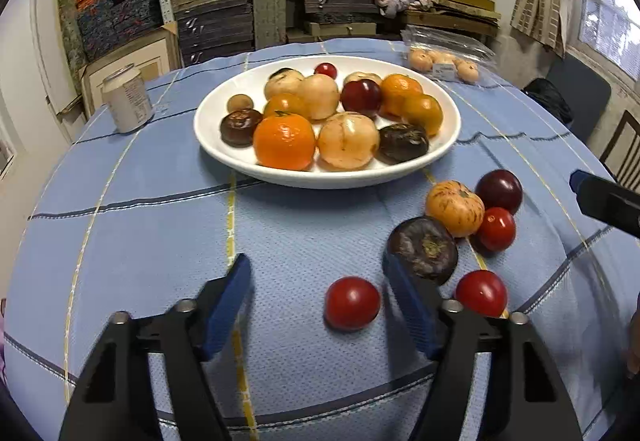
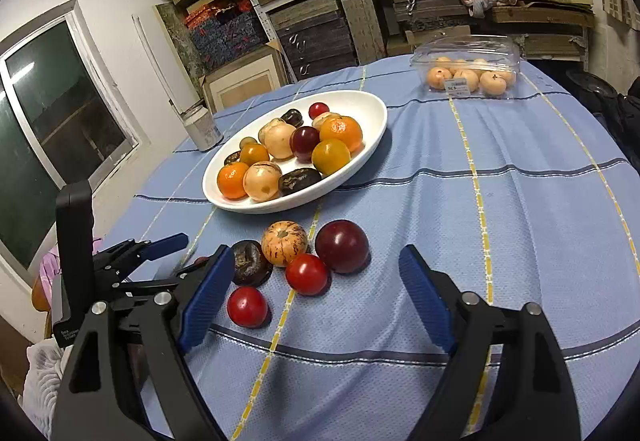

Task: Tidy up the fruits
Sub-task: 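Withdraw both tools from the plate toward the remaining fruits, then grasp a red tomato with the left tool while the right tool grasps another red tomato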

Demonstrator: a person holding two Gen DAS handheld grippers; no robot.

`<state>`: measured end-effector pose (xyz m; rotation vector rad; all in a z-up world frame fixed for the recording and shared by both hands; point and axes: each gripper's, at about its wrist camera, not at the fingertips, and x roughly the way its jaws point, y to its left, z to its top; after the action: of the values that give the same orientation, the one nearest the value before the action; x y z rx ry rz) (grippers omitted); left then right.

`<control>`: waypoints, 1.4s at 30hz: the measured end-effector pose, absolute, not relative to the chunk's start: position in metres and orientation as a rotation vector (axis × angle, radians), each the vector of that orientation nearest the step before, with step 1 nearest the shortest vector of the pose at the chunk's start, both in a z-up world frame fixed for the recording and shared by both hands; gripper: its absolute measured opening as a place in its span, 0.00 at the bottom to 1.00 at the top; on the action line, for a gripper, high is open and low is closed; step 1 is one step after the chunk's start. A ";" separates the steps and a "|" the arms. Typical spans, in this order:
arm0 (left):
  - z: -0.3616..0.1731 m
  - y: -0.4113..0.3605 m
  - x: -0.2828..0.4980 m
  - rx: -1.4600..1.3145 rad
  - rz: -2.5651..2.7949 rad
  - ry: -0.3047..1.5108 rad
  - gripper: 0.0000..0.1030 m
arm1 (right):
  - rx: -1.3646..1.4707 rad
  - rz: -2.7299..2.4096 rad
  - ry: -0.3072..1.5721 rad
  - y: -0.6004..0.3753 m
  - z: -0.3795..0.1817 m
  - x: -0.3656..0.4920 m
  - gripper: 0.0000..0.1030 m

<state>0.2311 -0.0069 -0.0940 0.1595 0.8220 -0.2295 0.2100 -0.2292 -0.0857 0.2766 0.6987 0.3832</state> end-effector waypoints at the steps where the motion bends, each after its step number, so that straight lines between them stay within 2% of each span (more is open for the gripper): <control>1: -0.096 -0.009 0.231 0.173 -0.232 0.834 0.56 | 0.278 0.382 0.700 -0.229 -0.086 0.210 0.80; 3: -0.099 -0.012 0.231 0.196 -0.232 0.850 0.50 | 0.282 0.380 0.705 -0.231 -0.086 0.211 0.80; 19: -0.103 -0.004 0.220 0.194 -0.242 0.866 0.47 | 0.267 0.389 0.722 -0.227 -0.090 0.214 0.80; 22: -0.103 -0.004 0.220 0.186 -0.253 0.870 0.42 | 0.255 0.394 0.726 -0.224 -0.091 0.213 0.80; 27: -0.104 -0.009 0.211 0.206 -0.265 0.865 0.28 | 0.242 0.404 0.739 -0.220 -0.094 0.214 0.80; 33: -0.100 -0.002 0.204 0.188 -0.223 0.850 0.26 | 0.159 0.450 0.743 -0.200 -0.096 0.208 0.80; 37: -0.089 0.016 0.202 0.124 -0.198 0.826 0.26 | 0.076 0.478 0.744 -0.181 -0.101 0.202 0.74; 41: -0.085 0.021 0.203 0.103 -0.198 0.820 0.26 | 0.013 0.489 0.763 -0.164 -0.108 0.201 0.59; 42: -0.085 0.021 0.203 0.101 -0.201 0.820 0.26 | 0.000 0.494 0.781 -0.159 -0.112 0.202 0.52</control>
<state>0.2025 0.0206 -0.0850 0.1011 0.8198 -0.2012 0.2022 -0.1595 -0.1120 0.0005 0.7806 0.4942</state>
